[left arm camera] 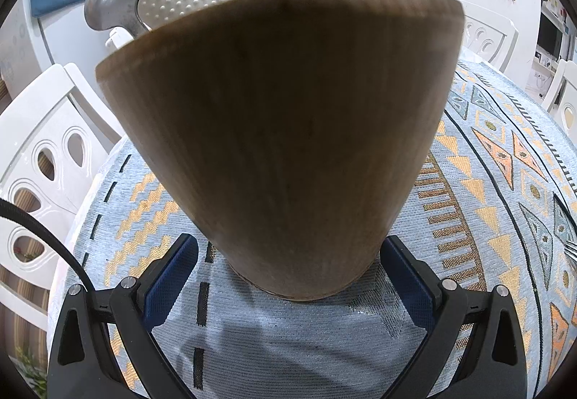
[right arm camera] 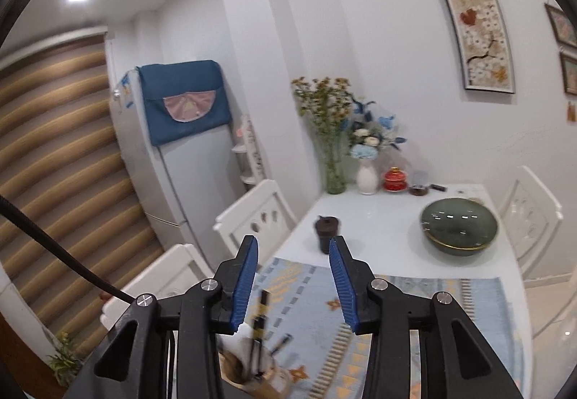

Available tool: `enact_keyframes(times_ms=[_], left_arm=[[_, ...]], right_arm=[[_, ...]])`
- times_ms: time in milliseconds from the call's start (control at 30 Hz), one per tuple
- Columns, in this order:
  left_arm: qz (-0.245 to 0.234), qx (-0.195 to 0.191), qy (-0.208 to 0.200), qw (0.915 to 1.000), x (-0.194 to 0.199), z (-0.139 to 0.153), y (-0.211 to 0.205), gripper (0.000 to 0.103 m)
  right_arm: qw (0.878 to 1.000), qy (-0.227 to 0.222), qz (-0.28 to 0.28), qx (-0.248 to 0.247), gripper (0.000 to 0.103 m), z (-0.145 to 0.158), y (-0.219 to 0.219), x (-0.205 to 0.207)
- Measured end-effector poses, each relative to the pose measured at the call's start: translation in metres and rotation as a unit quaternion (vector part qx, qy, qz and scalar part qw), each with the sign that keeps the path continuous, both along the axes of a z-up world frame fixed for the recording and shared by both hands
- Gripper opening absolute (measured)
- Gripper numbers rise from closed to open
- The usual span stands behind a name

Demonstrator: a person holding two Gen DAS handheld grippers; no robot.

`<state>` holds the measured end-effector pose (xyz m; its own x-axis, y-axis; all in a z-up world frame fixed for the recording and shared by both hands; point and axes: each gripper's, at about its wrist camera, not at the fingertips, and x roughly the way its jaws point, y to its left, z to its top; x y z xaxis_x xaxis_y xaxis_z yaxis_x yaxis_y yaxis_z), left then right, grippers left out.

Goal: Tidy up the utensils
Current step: 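Move the open right tool back down to the utensil pile, then grasp a black chopstick beside the forks with the right tool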

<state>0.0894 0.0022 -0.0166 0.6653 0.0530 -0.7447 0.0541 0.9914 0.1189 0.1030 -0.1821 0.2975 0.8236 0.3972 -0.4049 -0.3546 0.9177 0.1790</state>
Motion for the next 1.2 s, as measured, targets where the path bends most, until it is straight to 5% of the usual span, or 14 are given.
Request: enact_keyframes(times_ms=[200,367,700,900,1033,1200], left_arm=[[0.000,-0.001,0.001,1.0000,0.000,0.000,-0.001,0.102],[0.000,-0.002,0.001,1.0000,0.000,0.000,-0.001,0.102],[0.000,-0.001,0.002,1.0000,0.002,0.000,-0.004,0.102],[0.000,-0.001,0.003,1.0000,0.002,0.000,-0.005,0.103],[0.000,-0.001,0.004,1.0000,0.003,0.000,-0.003,0.103],[0.000,-0.001,0.003,1.0000,0.004,0.000,-0.003,0.103]], right_arm=[[0.996,0.048,-0.056,-0.049,0.049,-0.032,-0.038,-0.009],[0.983,0.139,-0.106,-0.053,0.049,-0.076,-0.087,-0.015],[0.929,0.326,-0.172,-0.040,0.049,-0.175,-0.148,-0.020],[0.888,0.433,-0.143,-0.057,0.048,-0.232,-0.150,-0.028],[0.875,0.467,-0.094,-0.086,0.027,-0.254,-0.131,-0.042],[0.869,0.482,-0.069,-0.087,0.026,-0.273,-0.124,-0.042]])
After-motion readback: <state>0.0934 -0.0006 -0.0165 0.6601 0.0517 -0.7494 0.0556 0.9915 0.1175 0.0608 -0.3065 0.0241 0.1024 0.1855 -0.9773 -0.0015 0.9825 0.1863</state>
